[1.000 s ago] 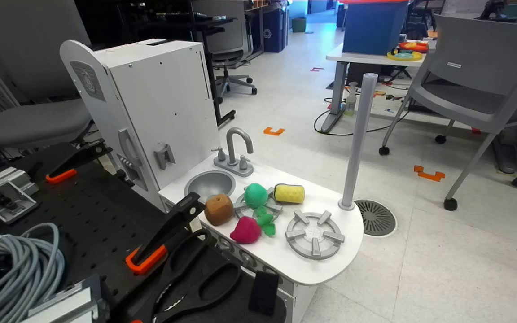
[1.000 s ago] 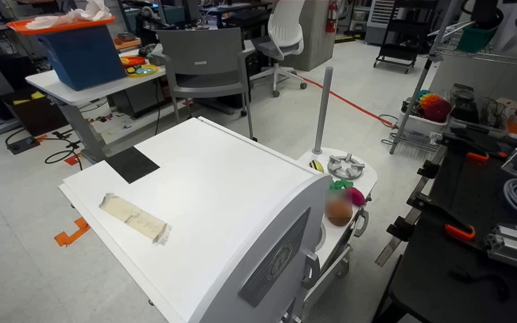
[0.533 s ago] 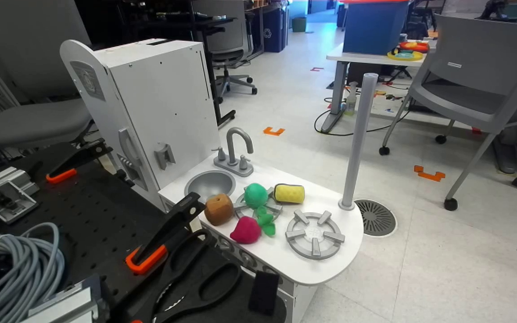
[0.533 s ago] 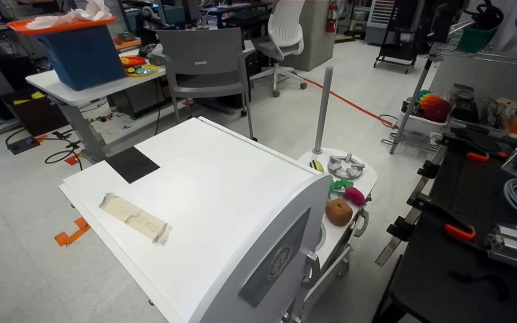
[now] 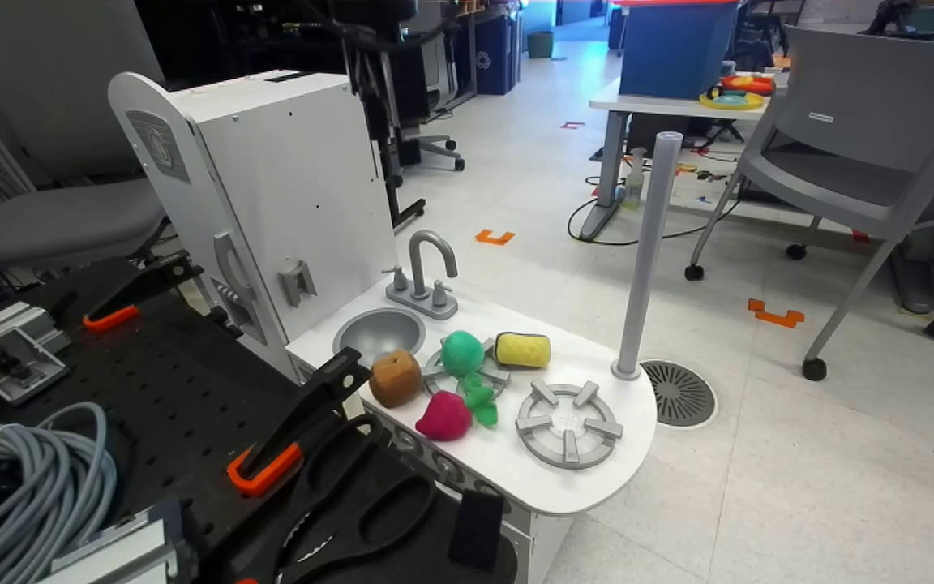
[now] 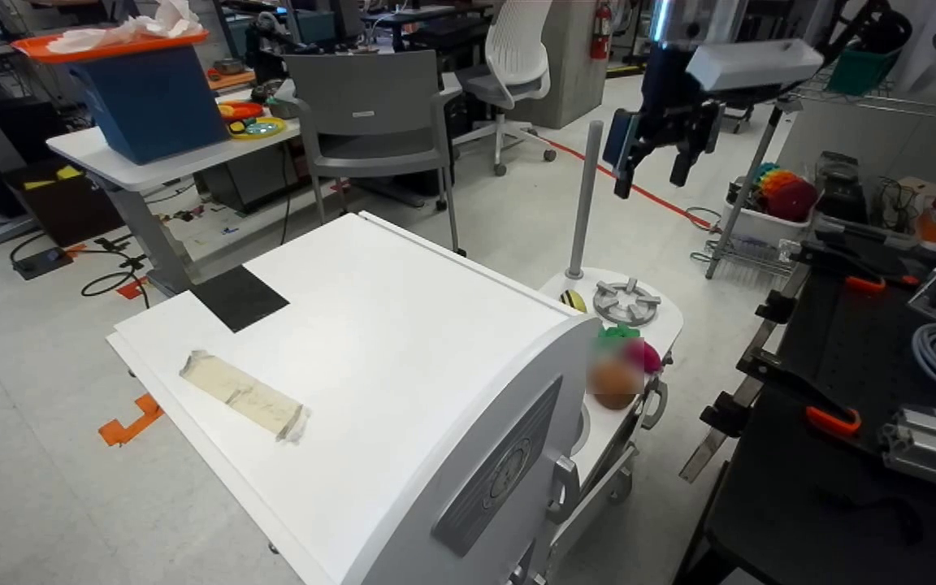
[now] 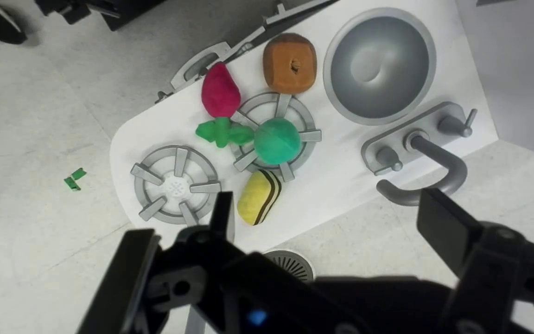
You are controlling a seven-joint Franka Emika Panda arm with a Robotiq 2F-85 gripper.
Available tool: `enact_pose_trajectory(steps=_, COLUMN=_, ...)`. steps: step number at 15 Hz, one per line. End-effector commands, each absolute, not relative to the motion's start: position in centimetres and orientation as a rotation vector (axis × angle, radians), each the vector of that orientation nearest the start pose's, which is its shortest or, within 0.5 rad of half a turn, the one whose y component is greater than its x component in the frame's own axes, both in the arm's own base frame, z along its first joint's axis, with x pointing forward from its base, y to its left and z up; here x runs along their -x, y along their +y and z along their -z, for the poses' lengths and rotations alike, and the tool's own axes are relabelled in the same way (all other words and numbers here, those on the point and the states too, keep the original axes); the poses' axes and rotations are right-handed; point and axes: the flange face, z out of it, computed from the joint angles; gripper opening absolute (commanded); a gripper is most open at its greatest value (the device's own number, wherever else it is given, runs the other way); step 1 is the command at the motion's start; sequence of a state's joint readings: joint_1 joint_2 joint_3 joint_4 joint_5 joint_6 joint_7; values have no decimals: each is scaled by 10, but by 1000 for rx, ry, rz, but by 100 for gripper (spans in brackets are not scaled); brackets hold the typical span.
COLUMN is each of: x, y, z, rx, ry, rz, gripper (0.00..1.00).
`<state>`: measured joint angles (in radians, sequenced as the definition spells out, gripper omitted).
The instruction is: Pick up the yellow plush toy and place it on the plate of the stove
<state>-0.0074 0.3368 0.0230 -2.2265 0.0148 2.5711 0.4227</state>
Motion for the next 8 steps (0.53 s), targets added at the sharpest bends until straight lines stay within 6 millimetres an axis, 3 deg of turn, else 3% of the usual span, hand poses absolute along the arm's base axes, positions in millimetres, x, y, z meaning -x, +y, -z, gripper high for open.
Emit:
enact_pose_trajectory(steps=1, x=-581, y=2, z=-172, rx=2944, ry=768, rz=86, gripper=100)
enact_pose_trajectory(steps=8, x=-631, y=-10, z=-83, rx=2746, ry=1009, rz=20, gripper=100)
